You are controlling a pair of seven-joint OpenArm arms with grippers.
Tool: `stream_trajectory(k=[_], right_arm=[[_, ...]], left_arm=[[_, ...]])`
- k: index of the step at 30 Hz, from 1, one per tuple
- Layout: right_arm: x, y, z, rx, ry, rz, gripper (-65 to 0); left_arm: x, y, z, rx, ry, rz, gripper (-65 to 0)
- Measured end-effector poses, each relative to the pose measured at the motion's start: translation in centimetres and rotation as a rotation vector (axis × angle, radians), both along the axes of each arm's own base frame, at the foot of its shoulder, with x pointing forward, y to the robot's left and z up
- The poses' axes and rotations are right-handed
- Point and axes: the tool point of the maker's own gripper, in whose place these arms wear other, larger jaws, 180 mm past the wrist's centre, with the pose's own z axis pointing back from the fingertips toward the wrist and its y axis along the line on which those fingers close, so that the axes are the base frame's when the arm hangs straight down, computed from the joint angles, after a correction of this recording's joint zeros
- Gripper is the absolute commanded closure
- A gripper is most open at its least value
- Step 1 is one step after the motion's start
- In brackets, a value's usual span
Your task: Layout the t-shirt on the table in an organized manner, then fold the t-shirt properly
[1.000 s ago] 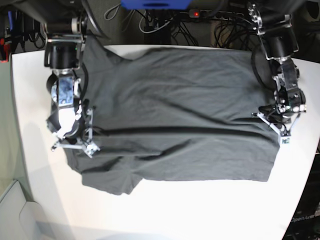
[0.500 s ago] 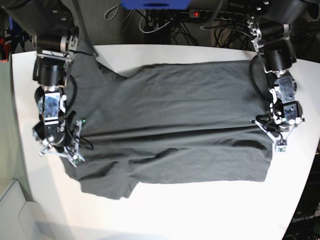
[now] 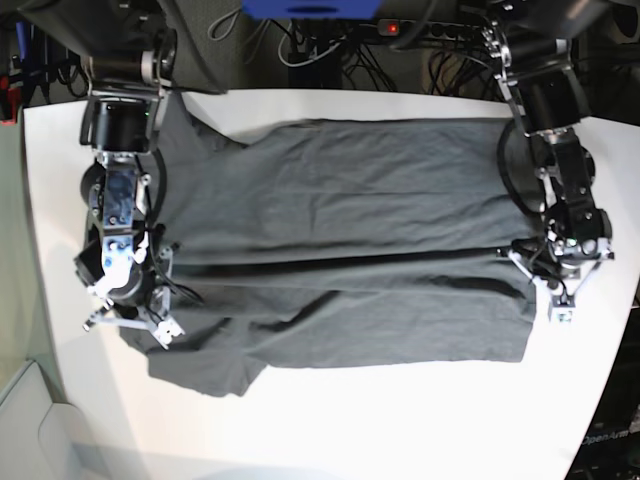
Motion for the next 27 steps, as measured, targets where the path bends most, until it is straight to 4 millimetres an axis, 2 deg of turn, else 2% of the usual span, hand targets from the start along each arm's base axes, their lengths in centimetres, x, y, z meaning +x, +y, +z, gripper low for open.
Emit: stream_trajectory(k=[3,6,8,13,16,20,25,27], right_arm=[[1.3,1.4,0.6,0.011,-0.013,0.025,-3.2],[2.4,3.1,-0.3,0.057,0.020,0.045,-3.1],[2.6,3.1,-1.1,0.065,0.054,0.042,-3.1],[3.7,2.6,-0.9,0.067,0.067,0.034,-3.0],[4.2,3.0,-0.7,0.089,0.041,0.053,-3.0],[3.7,3.1,-1.3,0.096,0.049,0.059,-3.0],[2.8,1.7,-2.2,0.072,0.071,0.046,-3.0],[2.5,1.1,-2.4,0.061,0.080,0.039,-3.0]], left_arm=[[1.2,-0.2,1.0,-0.005,-0.026,-0.001,-0.3],[3.7,-0.1,3.0,-0.014,-0.085,0.003,-0.3],[5.2,-0.6,3.1,-0.046,-0.083,0.010,-0.3],[7.1,-1.8,1.0,-0.113,-0.068,-0.004,-0.3],[7.7,-2.4,-0.7,-0.146,-0.075,-0.011,-0.3],[7.3,-3.0,-3.4,-0.178,-0.042,-0.015,-0.3],[7.8,-3.5,-4.8,-0.208,-0.068,-0.017,-0.3],[8.6,-3.8,-5.0,-0.229,-0.110,-0.017,-0.3]])
